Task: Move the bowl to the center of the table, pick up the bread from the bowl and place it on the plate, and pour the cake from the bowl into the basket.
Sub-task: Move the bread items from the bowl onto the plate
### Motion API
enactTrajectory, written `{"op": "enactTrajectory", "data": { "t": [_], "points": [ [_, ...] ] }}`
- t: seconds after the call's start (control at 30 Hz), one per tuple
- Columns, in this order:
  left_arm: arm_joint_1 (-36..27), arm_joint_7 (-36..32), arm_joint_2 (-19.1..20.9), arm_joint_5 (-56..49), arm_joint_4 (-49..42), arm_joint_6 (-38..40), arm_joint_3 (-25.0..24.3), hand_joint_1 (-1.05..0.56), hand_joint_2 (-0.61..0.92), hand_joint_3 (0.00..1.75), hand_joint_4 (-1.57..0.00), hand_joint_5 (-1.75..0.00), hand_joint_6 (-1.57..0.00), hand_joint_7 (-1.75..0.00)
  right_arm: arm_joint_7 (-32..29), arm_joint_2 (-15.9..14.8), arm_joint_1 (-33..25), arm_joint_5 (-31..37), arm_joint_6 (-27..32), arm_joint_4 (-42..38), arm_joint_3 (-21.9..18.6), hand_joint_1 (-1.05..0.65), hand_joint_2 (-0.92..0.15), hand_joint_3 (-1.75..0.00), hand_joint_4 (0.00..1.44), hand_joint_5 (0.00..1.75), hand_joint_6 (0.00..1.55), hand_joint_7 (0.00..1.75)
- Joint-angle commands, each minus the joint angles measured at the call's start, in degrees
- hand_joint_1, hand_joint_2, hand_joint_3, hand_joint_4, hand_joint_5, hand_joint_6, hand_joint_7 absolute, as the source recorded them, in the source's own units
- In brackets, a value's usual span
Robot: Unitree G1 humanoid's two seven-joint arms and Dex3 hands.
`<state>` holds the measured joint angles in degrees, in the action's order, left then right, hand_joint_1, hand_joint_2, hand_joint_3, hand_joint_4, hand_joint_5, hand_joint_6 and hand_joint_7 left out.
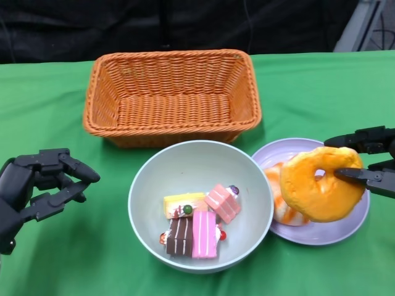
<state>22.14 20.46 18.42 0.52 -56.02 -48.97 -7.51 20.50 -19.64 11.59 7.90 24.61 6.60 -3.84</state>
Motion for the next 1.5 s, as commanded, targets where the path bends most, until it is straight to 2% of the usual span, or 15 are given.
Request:
{"op": "enactTrajectory", "data": {
  "t": [0.03, 0.57, 1.1, 1.33, 1.4, 1.5],
  "points": [
    [0.2, -0.5, 1.0, 0.2, -0.2, -0.3, -0.2, -0.09, 0.91, 0.27, -0.85, -1.15, -0.93, -0.78, -0.3, -1.5, -0.3, -1.0, -0.9, -0.4, -0.8, -0.13, -0.92, -0.04, 1.18, 0.15, 1.02, 0.00],
    [0.6, -0.4, 0.9, 0.3, -1.1, -0.3, -0.1, -0.08, 0.91, 0.27, -0.87, -1.14, -0.93, -0.78, -1.5, -2.5, -0.7, -0.3, -3.8, -4.6, 0.1, -0.13, -0.92, -0.05, 1.18, 0.18, 1.02, 0.01],
    [0.5, -0.8, 1.3, 0.0, -1.2, -1.0, -0.1, -0.10, 0.91, 0.26, -0.85, -1.14, -0.93, -0.77, -7.1, -2.4, 3.1, 7.7, -6.0, -14.1, 7.1, -0.10, -0.92, -0.06, 1.13, 0.17, 0.98, 0.00],
    [0.4, -0.9, 1.1, 0.2, -1.0, -0.6, -0.2, -0.10, 0.91, 0.26, -0.86, -1.12, -0.95, -0.76, -10.5, -2.4, 4.5, 12.0, -6.6, -18.3, 10.0, -0.12, -0.92, -0.03, 1.16, 0.17, 0.99, 0.00],
    [0.4, -0.9, 1.1, 0.2, -0.9, -0.6, -0.2, -0.10, 0.91, 0.25, -0.86, -1.12, -0.95, -0.76, -11.3, -2.2, 4.6, 12.5, -7.1, -18.9, 10.2, -0.11, -0.91, -0.03, 1.16, 0.16, 0.99, 0.00],
    [0.4, -0.4, 1.0, 0.6, -0.9, -0.5, -0.3, -0.09, 0.92, 0.25, -0.85, -1.10, -0.94, -0.75, -12.2, -2.2, 4.5, 13.4, -7.4, -19.1, 10.7, -0.14, -0.92, -0.01, 1.11, 0.13, 0.85, 0.00]
  ]
}}
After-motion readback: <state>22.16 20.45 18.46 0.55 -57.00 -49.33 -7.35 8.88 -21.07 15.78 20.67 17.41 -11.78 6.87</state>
